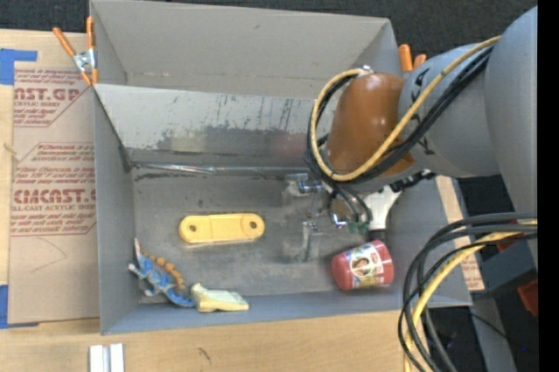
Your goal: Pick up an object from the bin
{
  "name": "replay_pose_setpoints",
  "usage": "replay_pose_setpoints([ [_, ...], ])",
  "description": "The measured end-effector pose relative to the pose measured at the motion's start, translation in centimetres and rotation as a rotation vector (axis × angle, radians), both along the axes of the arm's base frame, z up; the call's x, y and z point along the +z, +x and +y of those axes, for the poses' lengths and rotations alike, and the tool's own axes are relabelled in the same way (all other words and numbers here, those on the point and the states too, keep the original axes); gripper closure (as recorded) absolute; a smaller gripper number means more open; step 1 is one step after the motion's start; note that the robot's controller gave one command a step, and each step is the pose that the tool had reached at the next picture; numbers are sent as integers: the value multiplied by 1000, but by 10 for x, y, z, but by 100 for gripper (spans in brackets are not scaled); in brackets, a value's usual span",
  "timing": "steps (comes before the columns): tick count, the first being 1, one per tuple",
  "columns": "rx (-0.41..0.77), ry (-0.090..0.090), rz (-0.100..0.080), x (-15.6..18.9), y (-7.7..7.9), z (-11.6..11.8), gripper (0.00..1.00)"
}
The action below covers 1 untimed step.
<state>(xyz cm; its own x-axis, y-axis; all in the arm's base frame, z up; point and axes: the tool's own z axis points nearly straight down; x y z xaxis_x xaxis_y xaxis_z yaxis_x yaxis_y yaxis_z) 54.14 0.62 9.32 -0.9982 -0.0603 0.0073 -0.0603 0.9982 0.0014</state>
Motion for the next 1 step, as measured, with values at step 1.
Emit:
replay_pose_setpoints([
  [1,142,-1,-9,13,6,27,0],
])
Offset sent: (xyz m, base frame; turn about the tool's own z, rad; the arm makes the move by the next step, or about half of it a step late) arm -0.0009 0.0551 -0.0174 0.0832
